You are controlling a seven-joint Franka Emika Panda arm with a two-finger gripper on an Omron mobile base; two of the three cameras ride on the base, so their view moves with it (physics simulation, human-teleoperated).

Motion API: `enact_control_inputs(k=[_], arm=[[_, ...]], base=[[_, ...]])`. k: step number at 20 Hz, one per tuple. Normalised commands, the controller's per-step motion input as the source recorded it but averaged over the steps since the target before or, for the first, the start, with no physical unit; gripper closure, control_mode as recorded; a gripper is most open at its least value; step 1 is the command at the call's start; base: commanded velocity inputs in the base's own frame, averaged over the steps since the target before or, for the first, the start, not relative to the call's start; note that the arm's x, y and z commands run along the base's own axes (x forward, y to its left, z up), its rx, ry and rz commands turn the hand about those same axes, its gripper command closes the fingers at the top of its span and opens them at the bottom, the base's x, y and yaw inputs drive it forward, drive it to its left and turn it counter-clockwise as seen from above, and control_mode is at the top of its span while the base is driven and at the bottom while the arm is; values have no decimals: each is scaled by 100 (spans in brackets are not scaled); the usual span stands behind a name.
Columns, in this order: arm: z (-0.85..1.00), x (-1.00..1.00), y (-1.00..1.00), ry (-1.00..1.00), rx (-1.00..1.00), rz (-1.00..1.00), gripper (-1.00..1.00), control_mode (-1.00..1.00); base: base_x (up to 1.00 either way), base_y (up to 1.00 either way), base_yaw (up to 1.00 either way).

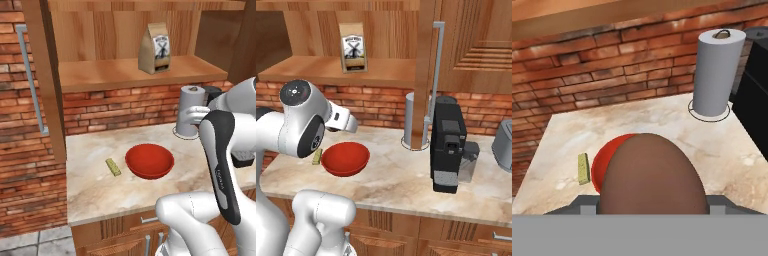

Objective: Pick the egg and butter from the fridge and place them by the bowl for mixing.

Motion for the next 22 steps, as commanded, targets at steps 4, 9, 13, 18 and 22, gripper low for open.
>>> enact_control_inputs(k=[4,9,13,18,22], arm=[[-9,-2,-5,2,0,-3,100,-100],[-12,0,-16,2,0,-2,100,-100],[-16,4,-20,9,0,-4,100,-100],[-22,4,-26,11,3,-5,100,-100],[-29,3,-18,7,3,-5,100,-100]], base=[[-3,0,0],[0,0,0],[0,0,0],[0,0,0],[0,0,0]])
